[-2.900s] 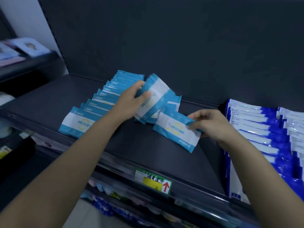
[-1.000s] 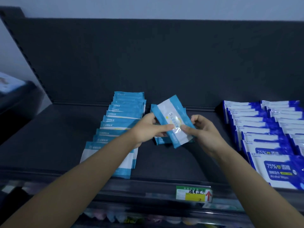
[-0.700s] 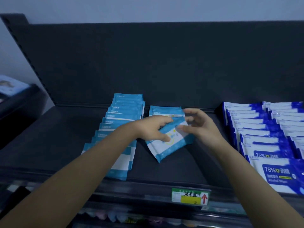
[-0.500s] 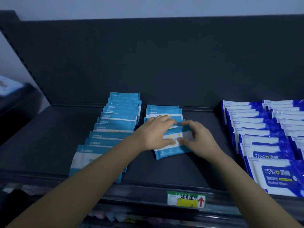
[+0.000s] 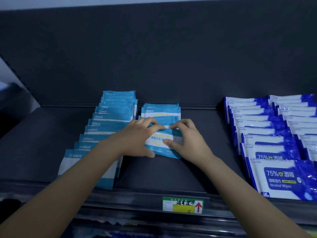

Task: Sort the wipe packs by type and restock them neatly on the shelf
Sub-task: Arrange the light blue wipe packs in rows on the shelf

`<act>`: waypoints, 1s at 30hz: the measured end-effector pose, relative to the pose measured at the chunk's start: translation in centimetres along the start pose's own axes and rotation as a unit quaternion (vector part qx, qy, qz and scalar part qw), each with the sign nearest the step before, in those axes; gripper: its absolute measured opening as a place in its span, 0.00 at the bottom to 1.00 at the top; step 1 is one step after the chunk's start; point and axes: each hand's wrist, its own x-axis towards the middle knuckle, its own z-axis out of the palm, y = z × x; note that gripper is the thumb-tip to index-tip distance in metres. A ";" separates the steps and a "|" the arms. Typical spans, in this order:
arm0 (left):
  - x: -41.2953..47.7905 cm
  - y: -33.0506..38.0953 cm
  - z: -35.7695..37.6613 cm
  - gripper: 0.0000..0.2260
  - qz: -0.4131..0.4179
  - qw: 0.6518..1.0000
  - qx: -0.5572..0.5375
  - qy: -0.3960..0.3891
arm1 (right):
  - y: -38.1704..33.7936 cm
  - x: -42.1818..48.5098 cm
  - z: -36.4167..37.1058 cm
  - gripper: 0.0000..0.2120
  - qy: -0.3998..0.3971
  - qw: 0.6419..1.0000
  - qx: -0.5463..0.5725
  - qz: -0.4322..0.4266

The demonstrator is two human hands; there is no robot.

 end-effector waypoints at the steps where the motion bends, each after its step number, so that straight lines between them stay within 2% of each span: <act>1: -0.1 0.0 -0.1 0.39 -0.009 1.000 -0.003 -0.009 | 0.0 0.0 0.0 0.25 0.009 0.999 -0.030 -0.011; 4: -0.2 0.4 -0.1 0.40 -0.044 0.999 -0.013 -0.006 | 0.1 0.0 -0.2 0.26 0.017 0.996 -0.084 -0.037; 6: -0.3 0.7 0.2 0.40 -0.057 0.998 0.023 -0.004 | 0.4 0.0 -0.3 0.26 0.003 0.995 -0.086 -0.053; 10: -1.1 1.0 1.4 0.39 -0.064 0.996 0.040 -0.049 | 0.1 -0.8 -0.6 0.25 0.011 0.994 -0.096 -0.055; 13: -1.2 1.4 0.6 0.38 -0.043 0.998 0.055 0.004 | -0.6 -2.1 -1.9 0.24 0.038 0.989 -0.135 -0.042; 15: -0.9 2.7 -0.6 0.35 -0.018 0.996 0.075 0.044 | -1.2 -3.9 -3.1 0.19 0.095 0.977 -0.182 -0.056; 18: -0.7 6.5 -1.2 0.32 0.065 0.989 0.092 0.098 | -2.3 -8.9 -4.9 0.14 0.239 0.927 -0.282 -0.067; 20: -0.6 9.4 -0.7 0.34 0.149 0.974 0.103 0.135 | -2.8 -13.9 -5.8 0.15 0.305 0.895 -0.326 -0.002; 22: -0.7 13.0 0.0 0.34 0.213 0.959 0.099 0.159 | -2.9 -19.7 -6.6 0.17 0.336 0.868 -0.355 0.086; 26: -4.0 21.8 1.9 0.37 0.302 0.939 0.116 0.116 | -4.2 -32.1 -8.0 0.19 0.281 0.837 -0.386 0.269; 30: -8.9 31.6 2.9 0.35 0.407 0.900 0.118 0.096 | -5.7 -43.9 -10.5 0.19 0.272 0.772 -0.382 0.430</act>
